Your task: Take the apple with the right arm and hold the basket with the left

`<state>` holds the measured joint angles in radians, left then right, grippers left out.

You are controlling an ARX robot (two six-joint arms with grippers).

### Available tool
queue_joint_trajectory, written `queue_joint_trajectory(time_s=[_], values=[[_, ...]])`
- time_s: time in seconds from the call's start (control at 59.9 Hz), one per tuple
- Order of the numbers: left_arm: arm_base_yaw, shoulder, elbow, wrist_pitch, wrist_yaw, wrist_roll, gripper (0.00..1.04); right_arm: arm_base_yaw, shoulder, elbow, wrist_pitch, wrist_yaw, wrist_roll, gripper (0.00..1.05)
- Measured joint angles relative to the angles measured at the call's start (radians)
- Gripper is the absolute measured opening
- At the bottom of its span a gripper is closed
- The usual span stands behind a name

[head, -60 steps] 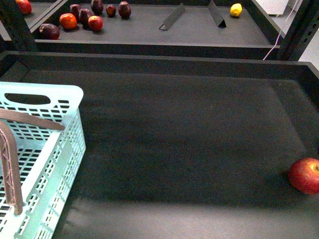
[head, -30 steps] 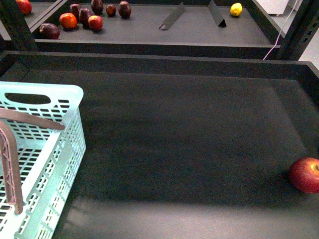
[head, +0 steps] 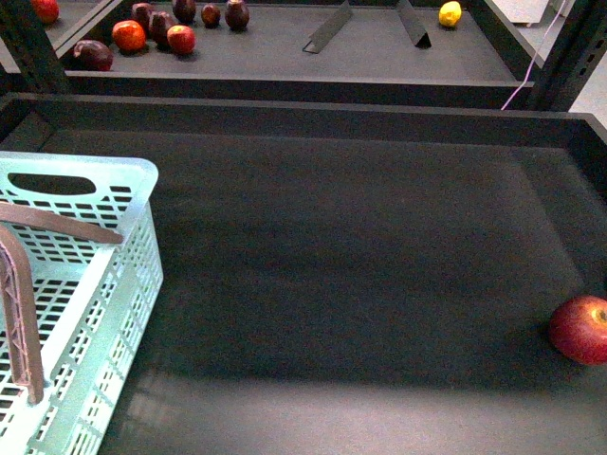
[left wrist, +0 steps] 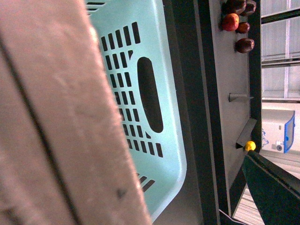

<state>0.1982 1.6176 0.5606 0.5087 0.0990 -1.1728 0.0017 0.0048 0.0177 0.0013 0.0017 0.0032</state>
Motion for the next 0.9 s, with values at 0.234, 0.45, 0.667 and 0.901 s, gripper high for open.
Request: queue_joint_trajectory(time_s=[0.234,0.45,0.667,0.901], values=[[-0.044,0.031,0.046,-0.019,-0.042,-0.008,0.79,0.000,0.000,0.000,0.000,0.000,0.000,0.96],[-0.058,0.039,0.051,-0.034,-0.076,-0.069,0.39,0.000,0.000,0.000,0.000,0.000,0.000,0.96],[-0.065,0.037,0.053,-0.044,-0.092,-0.071,0.28,0.000,0.000,0.000,0.000,0.000,0.000,0.96],[-0.151,-0.089,0.081,-0.135,-0.046,-0.038,0.27,0.000,0.000,0.000,0.000,0.000,0.000,0.96]])
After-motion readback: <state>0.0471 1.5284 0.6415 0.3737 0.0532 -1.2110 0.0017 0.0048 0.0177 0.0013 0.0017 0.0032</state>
